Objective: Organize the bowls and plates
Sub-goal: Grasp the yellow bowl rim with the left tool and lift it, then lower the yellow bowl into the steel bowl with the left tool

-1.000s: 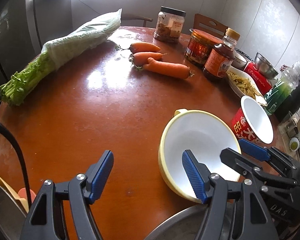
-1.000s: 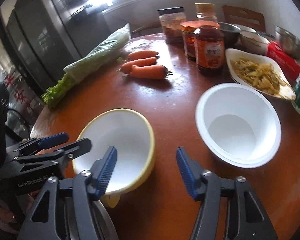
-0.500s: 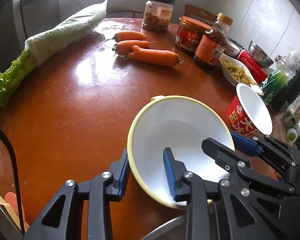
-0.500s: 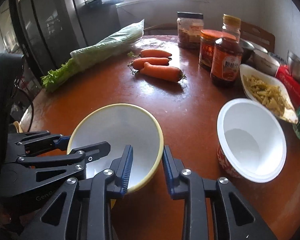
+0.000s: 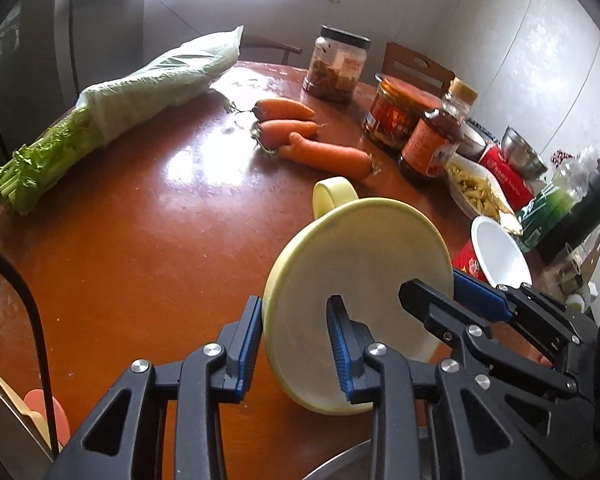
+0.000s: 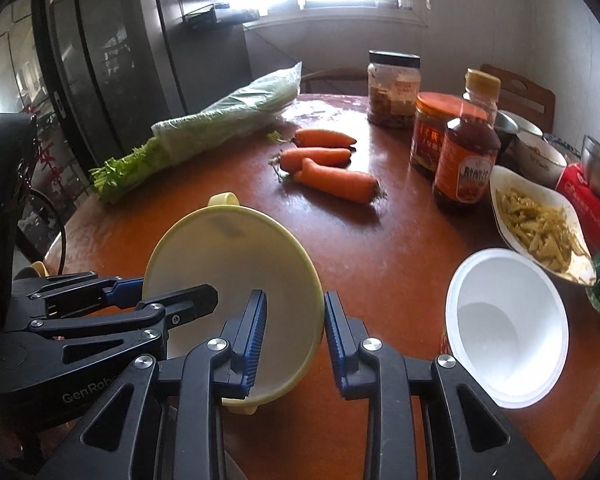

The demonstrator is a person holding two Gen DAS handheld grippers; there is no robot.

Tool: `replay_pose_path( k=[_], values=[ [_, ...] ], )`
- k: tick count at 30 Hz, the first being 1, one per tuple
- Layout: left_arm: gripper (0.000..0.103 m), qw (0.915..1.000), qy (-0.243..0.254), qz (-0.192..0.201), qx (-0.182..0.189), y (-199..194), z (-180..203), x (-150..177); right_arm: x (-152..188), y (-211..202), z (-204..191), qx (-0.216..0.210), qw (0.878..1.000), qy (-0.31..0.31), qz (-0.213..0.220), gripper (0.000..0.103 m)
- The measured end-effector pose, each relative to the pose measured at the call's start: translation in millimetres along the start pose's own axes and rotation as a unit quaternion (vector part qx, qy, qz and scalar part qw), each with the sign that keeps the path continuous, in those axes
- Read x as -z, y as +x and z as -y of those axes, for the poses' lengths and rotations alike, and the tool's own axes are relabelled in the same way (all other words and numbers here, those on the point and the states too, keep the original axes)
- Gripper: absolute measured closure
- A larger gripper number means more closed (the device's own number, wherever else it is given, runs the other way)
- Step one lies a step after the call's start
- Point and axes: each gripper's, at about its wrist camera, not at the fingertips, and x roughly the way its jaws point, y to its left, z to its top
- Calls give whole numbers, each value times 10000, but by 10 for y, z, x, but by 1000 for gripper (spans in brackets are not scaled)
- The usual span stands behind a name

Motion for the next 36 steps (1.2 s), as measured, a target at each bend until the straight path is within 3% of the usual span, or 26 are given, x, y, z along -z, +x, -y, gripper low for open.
replay_pose_path(
  k=[22, 36],
  values=[
    [71, 9976, 48, 681, -70, -620, -2, 14, -129, -476, -257, -58, 9975, -293, 637, 74],
    [71, 9968, 159, 771, -101, -1036, 61, 374, 109, -930, -496, -88, 9959, -345, 831, 74]
  ],
)
